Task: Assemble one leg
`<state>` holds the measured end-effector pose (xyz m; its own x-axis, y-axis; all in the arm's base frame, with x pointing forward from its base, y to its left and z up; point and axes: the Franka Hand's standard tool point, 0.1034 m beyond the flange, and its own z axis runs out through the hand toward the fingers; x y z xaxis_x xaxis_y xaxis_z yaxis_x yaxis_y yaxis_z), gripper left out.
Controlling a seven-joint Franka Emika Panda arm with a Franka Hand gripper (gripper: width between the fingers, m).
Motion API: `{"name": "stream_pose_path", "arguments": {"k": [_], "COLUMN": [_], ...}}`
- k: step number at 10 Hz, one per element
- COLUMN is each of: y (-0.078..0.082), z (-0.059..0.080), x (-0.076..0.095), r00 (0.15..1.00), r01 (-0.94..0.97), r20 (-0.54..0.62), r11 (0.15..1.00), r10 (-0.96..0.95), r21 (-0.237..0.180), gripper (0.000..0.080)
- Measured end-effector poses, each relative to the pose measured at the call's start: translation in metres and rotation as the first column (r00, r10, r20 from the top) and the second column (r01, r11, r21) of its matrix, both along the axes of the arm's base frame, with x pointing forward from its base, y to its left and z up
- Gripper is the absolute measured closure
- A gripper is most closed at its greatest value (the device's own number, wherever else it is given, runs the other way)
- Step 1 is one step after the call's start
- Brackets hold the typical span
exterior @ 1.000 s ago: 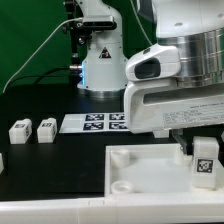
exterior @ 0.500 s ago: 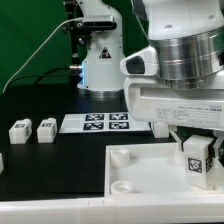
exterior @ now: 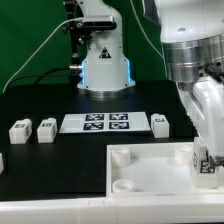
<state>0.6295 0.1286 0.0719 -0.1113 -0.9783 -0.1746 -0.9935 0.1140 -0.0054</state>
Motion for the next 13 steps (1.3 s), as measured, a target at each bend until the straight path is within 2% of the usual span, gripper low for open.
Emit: {"name": "stream_pose_path", "arguments": {"k": [2,3,4,5,6,7,8,12,13], "y": [0.000,0.000,0.000,-0.004,-0.008,-0.010,-0.009,-0.011,-0.009], "z": [0.000,0.000,-0.001,-0.002,0.000,0.003,0.003,0.002,0.003], "x": [0.000,-0.001,-0.001,-0.003,-0.004,-0.004,-0.003,-0.003,-0.005], "r00": [1.000,1.000,0.997,0.976,0.933,0.837,0.756,0.452,0.176], "r01": [0.021,-0.018,-0.074,-0.216,-0.357,-0.545,-0.651,-0.884,-0.973], "r20": [-0.005,0.002,0.010,0.023,0.028,0.050,0.066,0.104,0.063], "r11": [1.000,1.000,0.997,0.976,0.934,0.838,0.758,0.460,0.183], "r10": [-0.021,0.018,0.074,0.216,0.357,0.545,0.652,0.886,0.982], "r21": [-0.002,-0.003,-0.005,-0.010,-0.008,-0.023,-0.038,-0.084,-0.143], "gripper": [0.0505,0.0420,0.0246,0.0246,0.0167,0.0155,0.0155,0.0151,0.0151]}}
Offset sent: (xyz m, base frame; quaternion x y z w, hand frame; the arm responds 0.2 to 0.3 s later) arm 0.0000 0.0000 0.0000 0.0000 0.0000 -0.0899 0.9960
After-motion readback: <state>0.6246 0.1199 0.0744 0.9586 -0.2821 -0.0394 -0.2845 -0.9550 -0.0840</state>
